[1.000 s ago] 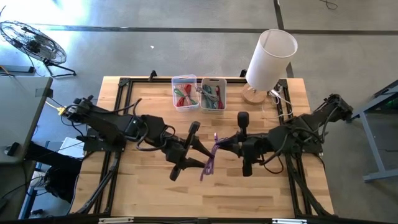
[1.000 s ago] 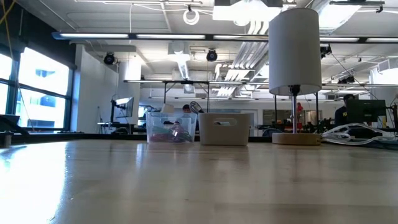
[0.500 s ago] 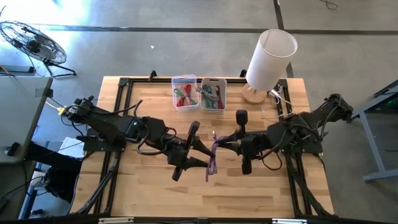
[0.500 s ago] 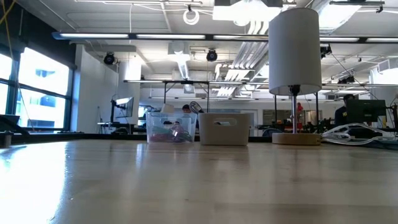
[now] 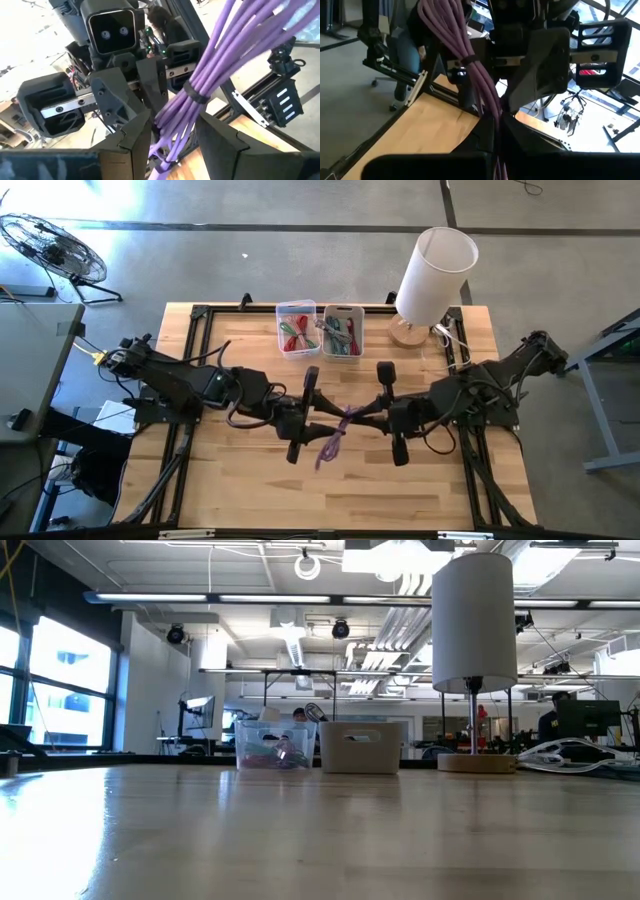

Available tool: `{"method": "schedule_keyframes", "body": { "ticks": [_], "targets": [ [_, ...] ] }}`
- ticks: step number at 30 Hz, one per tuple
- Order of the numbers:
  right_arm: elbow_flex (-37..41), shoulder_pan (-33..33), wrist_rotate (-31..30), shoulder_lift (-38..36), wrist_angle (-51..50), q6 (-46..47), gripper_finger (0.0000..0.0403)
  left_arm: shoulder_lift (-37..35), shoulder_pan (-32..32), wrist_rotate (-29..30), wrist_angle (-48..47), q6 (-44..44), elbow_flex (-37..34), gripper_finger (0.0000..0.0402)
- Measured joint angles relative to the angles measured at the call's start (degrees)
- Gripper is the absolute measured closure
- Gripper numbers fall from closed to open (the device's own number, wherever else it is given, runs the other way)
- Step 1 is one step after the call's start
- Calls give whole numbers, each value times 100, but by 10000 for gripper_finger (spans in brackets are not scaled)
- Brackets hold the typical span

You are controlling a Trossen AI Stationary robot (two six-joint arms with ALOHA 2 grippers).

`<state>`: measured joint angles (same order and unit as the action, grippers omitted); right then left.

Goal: Pick & Place USB Port
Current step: Put the purple cable into the transparent bin

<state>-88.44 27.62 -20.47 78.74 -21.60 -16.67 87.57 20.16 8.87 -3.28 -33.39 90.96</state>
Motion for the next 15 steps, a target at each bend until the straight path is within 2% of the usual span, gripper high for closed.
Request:
{"method": "schedule_keyframes", "body": {
  "ticks": [15],
  "targets": [
    [13, 6, -76, 2, -195, 166, 398, 0, 4, -16, 87, 15, 0, 252]
  ]
}}
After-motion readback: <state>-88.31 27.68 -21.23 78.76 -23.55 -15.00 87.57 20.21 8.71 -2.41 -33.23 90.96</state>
